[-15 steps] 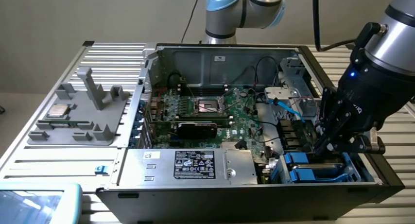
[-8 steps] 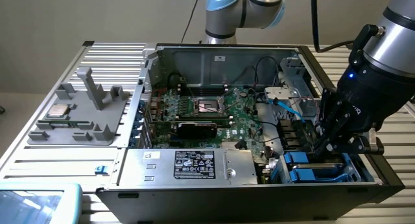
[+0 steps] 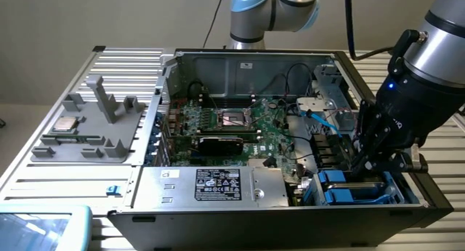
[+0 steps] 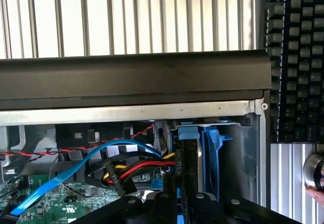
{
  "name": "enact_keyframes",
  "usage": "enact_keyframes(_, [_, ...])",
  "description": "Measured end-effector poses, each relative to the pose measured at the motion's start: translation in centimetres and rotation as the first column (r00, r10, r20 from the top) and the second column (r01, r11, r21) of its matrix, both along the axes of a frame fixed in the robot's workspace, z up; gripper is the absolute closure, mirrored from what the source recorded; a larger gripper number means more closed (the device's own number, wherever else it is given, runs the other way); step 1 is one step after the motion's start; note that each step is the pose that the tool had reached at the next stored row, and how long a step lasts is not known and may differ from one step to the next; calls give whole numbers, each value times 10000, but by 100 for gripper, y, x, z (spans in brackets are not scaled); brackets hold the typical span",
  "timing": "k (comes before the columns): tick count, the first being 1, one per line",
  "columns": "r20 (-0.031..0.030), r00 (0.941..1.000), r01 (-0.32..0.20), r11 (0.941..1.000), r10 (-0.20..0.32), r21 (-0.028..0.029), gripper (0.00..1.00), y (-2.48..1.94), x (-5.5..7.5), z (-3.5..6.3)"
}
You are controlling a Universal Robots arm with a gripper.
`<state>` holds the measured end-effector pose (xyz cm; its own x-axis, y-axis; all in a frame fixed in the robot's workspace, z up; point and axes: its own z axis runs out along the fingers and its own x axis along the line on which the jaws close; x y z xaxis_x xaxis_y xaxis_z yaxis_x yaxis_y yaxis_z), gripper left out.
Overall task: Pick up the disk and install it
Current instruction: 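Insert the second disk wire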
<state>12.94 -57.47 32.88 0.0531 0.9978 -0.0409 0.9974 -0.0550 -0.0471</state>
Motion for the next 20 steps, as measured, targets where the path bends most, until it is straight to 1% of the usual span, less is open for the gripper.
enact_keyframes(7, [2,10000,3,10000,-3,-13,84,4,0,-9])
enact_keyframes(9, [3,10000,3,10000,-3,2,82,3,0,-16])
enact_keyframes(10, [3,10000,3,10000,-3,40,77,4,1,-29])
enact_keyframes(11, [2,10000,3,10000,-3,54,77,3,0,-26])
enact_keyframes(12, [-1,10000,2,10000,-2,28,70,2,1,12])
enact_keyframes(13, [-10,10000,6,10000,-6,13,64,0,1,55])
enact_keyframes(14, [-12,10000,12,10000,-12,21,58,0,1,94])
enact_keyframes(15, [-13,10000,20,10000,-20,12,58,0,0,137])
enact_keyframes(16, [-15,10000,29,10000,-29,11,52,0,0,177])
enact_keyframes(17, [-15,10000,41,10000,-41,13,52,0,-1,216])
enact_keyframes(20, [-15,10000,68,10000,-68,13,35,0,-4,327])
